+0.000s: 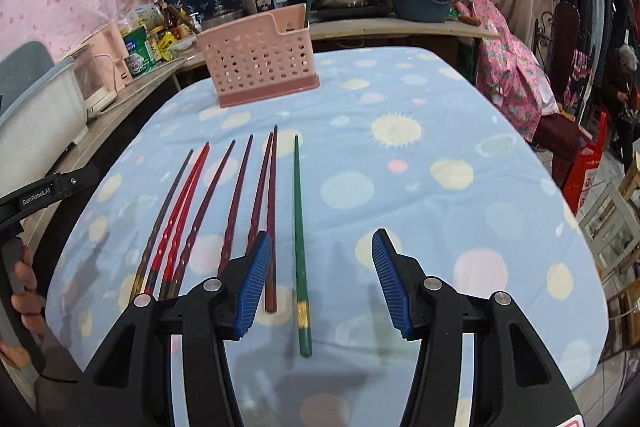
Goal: Organize utensils
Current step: 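Grasp the second brown chopstick with the left tool while the right grasps the green one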
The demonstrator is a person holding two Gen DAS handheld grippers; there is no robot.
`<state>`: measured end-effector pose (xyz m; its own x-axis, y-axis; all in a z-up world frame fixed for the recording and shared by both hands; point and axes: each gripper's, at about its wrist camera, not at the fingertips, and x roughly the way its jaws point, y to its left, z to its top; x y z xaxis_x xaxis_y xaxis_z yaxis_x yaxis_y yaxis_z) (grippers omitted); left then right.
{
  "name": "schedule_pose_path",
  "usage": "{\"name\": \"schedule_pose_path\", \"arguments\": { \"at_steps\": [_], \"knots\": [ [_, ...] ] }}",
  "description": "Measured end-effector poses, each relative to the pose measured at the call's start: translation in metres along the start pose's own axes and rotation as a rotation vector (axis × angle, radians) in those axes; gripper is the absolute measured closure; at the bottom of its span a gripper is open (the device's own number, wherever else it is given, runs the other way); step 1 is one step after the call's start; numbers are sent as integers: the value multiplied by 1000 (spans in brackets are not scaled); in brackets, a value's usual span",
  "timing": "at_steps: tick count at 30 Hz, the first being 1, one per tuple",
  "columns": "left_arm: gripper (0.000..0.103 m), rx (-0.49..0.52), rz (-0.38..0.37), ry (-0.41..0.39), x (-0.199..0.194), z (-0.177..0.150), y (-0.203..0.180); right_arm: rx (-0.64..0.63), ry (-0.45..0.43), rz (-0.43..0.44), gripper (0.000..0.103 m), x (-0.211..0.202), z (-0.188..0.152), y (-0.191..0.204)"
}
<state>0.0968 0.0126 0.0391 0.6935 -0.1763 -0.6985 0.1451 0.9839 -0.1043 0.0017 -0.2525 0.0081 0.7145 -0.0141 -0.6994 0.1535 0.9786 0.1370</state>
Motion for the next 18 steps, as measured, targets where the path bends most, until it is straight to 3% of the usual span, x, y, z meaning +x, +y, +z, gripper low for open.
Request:
{"name": "schedule_pose_path", "arguments": {
  "at_steps": [7, 18],
  "knots": [
    [44, 16, -16, 55, 6, -26, -7, 3, 48, 0, 55, 8, -22, 0],
    [44, 28, -47, 101, 9, -52, -12, -27, 77, 6, 82, 16, -34, 9]
  ]
}}
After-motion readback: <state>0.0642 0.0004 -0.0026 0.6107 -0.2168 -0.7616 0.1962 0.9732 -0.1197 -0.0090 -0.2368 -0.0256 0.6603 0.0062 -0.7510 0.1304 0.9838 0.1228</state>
